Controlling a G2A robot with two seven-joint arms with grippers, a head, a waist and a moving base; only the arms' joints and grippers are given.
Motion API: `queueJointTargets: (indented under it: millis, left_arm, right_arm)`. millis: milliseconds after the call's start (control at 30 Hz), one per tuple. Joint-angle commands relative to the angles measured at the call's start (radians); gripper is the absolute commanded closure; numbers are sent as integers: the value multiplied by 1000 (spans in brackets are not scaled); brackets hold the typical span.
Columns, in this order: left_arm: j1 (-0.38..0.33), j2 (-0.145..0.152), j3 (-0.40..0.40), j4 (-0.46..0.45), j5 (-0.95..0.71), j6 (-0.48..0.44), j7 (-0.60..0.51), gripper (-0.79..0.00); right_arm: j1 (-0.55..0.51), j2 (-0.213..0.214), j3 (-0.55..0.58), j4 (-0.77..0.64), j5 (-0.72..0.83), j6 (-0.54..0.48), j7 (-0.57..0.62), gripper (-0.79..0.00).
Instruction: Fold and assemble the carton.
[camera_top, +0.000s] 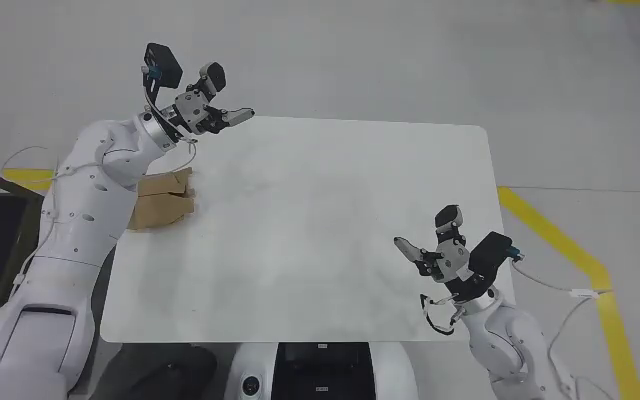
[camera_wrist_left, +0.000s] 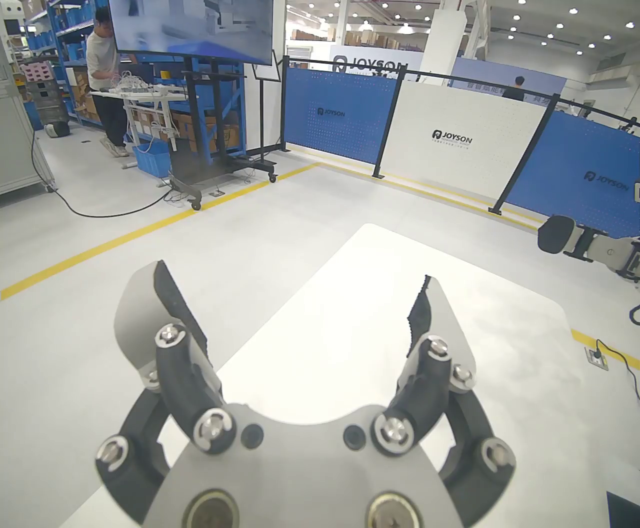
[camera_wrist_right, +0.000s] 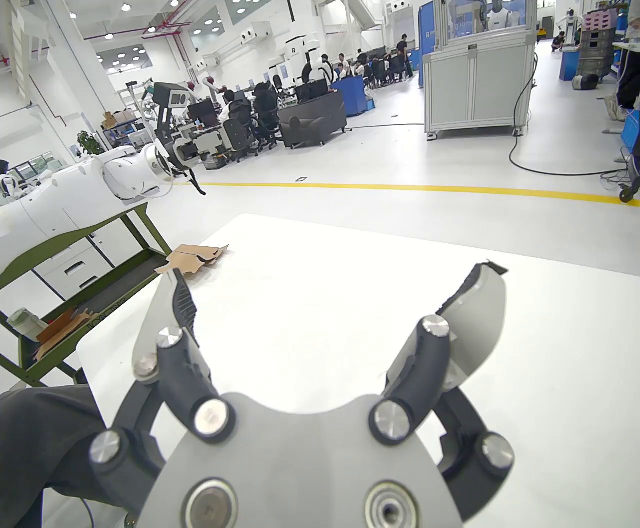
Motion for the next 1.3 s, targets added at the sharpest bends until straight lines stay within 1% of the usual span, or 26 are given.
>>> queueJointTargets:
  millis: [0, 67, 133, 200, 433, 533, 633, 767, 900, 1000, 1100, 1267]
  left_arm:
    - [0, 0, 0, 0, 0, 0, 0, -785]
    - [5, 0, 1, 4, 3, 18, -12, -785]
    - [10, -1, 0, 4, -16, 46, -54, -785]
    - [4, 0, -6, 21, -55, 57, -102, -785]
    - [-34, 15, -60, 137, -238, 45, -302, -785]
    - [-48, 28, -87, 193, -281, 10, -396, -785]
    - [-54, 41, -119, 256, -355, -34, -466, -785]
    - [-58, 63, -159, 312, -375, -61, -553, -785]
    - [-50, 82, -174, 333, -382, -114, -642, -785]
    - [-40, 95, -174, 337, -411, -114, -714, -785]
    - [-28, 107, -170, 343, -477, -114, -789, -785]
    - [-14, 137, -149, 355, -532, -114, -802, -785]
  right_arm:
    - [0, 0, 0, 0, 0, 0, 0, -785]
    - [0, 0, 0, 0, 0, 0, 0, -785]
    - [0, 0, 0, 0, 0, 0, 0, -785]
    - [0, 0, 0, 0, 0, 0, 0, -785]
    - [0, 0, 0, 0, 0, 0, 0, -785]
    - [0, 0, 0, 0, 0, 0, 0, -785]
    - [0, 0, 0, 0, 0, 0, 0, -785]
    - [0, 0, 0, 0, 0, 0, 0, -785]
    - [0, 0, 0, 0, 0, 0, 0, -785]
    - [0, 0, 0, 0, 0, 0, 0, -785]
    - [0, 0, 0, 0, 0, 0, 0, -785]
    - [0, 0, 0, 0, 0, 0, 0, -785]
